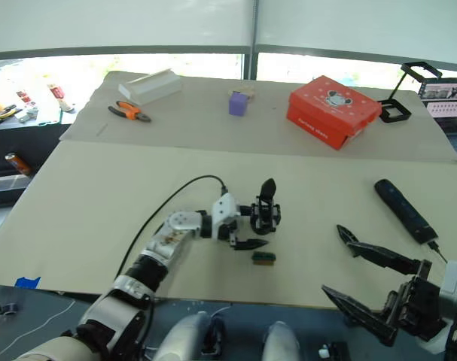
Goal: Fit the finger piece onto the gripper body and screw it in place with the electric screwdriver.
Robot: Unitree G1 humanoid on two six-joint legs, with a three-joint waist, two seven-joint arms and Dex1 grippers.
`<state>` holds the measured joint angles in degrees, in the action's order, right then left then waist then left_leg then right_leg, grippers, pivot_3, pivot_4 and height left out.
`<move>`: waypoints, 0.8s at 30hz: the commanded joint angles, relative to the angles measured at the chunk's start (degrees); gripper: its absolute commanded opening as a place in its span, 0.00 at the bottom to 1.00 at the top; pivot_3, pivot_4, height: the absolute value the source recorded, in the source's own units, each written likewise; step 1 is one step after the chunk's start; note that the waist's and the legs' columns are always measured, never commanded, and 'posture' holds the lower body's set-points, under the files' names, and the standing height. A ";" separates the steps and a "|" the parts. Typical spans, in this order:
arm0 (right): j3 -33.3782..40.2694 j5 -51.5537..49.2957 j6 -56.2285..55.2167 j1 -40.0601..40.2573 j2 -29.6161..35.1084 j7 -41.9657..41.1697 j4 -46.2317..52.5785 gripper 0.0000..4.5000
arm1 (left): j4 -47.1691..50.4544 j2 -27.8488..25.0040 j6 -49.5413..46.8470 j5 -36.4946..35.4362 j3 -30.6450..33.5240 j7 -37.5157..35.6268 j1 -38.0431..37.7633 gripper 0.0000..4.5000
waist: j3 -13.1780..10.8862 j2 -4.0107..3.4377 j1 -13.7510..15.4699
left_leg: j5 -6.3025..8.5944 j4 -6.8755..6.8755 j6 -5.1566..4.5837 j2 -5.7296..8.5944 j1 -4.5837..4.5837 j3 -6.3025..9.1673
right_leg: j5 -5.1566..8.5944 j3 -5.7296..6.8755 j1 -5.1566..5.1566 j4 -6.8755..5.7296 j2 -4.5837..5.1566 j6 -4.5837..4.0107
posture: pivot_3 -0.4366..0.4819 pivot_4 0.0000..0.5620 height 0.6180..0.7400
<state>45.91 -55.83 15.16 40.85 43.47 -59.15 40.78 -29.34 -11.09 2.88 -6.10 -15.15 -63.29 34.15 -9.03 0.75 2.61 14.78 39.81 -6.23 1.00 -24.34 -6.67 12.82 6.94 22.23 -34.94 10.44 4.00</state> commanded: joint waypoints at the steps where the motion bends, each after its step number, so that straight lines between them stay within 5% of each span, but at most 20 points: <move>1: 4.78 -4.36 6.79 -1.96 5.77 1.89 -2.12 1.00 | 3.78 -4.01 0.51 -3.65 3.42 -3.79 -0.74 1.00 | 0.00 -0.01 -0.15 | -0.01 -0.01 0.01 -0.01 0.01 0.01 | 0.01 0.02 0.00 0.00 0.00 -0.02 | 0.48 0.27 1.00; 6: 3.68 -5.74 9.69 -10.76 12.14 -0.76 -6.04 1.00 | 4.95 -10.33 1.57 -8.48 8.02 -9.80 -1.38 1.00 | -0.01 0.01 -0.14 | 0.00 0.00 0.00 0.04 -0.03 0.03 | 0.01 0.03 0.01 0.06 0.02 -0.01 | 0.48 0.27 1.00; 11: -1.52 -3.62 4.10 -21.66 10.08 -7.75 -7.34 1.00 | 8.51 -14.50 0.35 -10.10 8.88 -12.90 -3.13 1.00 | -0.02 0.00 0.15 | -0.01 0.00 0.00 0.08 -0.06 0.04 | 0.01 0.06 -0.01 0.10 0.05 0.00 | 0.48 0.27 1.00; 18: -7.95 4.58 -1.73 -24.31 4.35 -10.63 -6.73 1.00 | 10.77 -6.50 1.35 -4.59 2.19 -5.58 -3.51 1.00 | -0.03 0.02 1.05 | -0.01 0.08 0.01 0.17 -0.07 0.04 | -0.03 0.06 -0.07 0.10 0.08 0.07 | 0.48 0.27 1.00; 24: -7.26 6.15 -2.36 -21.38 1.68 -10.39 -5.38 1.00 | 1.59 2.04 1.94 1.25 -1.18 3.15 0.70 1.00 | -0.03 0.03 1.14 | -0.03 0.10 0.03 0.13 -0.08 0.03 | -0.03 0.06 -0.07 0.04 0.04 0.06 | 0.48 0.27 1.00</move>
<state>36.89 -49.56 14.24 19.26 45.38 -69.71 33.65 -26.26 -9.85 3.53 -5.93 -16.25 -62.54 33.41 -9.06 0.77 3.75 14.75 39.90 -6.19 1.12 -24.42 -6.64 12.78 6.99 22.16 -34.91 10.48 4.06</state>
